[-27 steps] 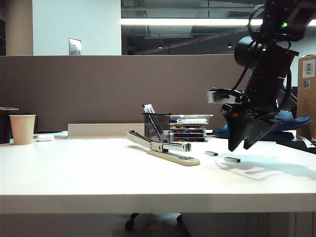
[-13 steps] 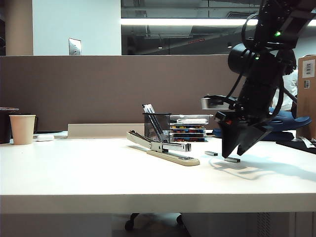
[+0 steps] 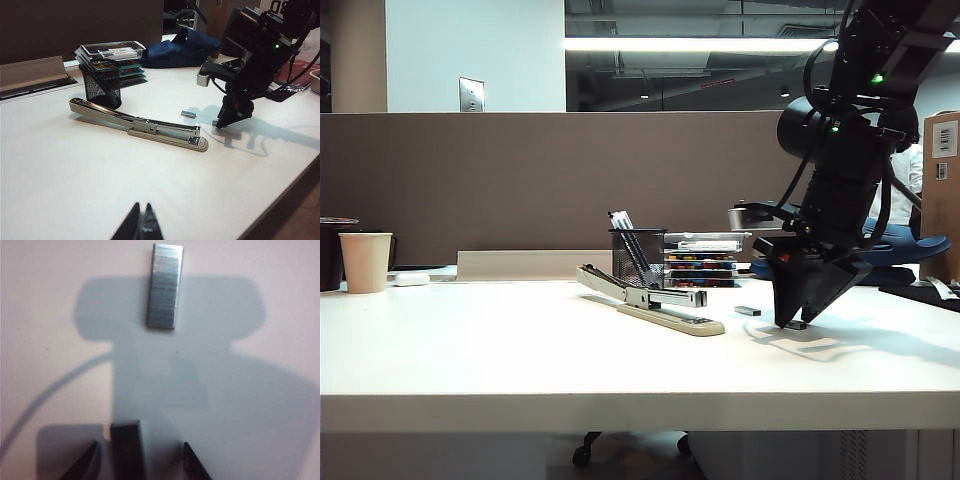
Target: Pick up a set of staples and put them into the open stapler.
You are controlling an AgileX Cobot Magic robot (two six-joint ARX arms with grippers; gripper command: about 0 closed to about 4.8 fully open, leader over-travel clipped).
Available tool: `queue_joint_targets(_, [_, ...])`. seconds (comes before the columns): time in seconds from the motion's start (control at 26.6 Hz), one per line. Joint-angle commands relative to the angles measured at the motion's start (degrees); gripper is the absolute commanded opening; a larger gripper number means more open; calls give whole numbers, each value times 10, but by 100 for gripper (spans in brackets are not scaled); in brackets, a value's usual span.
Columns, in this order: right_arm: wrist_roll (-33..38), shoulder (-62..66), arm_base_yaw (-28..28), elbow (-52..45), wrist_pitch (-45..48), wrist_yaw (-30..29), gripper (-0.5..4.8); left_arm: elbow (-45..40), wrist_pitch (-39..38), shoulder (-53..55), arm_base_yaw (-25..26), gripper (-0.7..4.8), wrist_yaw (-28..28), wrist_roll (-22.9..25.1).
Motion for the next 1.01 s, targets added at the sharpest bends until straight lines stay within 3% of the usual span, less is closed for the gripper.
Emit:
queue_joint_targets(0.04, [11,0,1,2,-6,1,201,3,6,0,0,-5,2,2])
queue_joint_targets(0.3, [12,0,5,2,-25,1,196,3,6,0,0,-5,2,2])
queue_joint_targets(0.45, [11,0,6,2,-22,1,107,3,6,0,0,-5,2,2])
queue_joint_targets(0.64, [11,0,6,2,-22,1,105,3,6,0,0,-5,2,2])
queue_joint_targets(0.79, [11,1,6,2,-20,1,63,3,6,0,0,-5,2,2])
queue_joint_targets(1.01, [11,0,6,3,-16,1,61,3,6,0,0,-5,2,2])
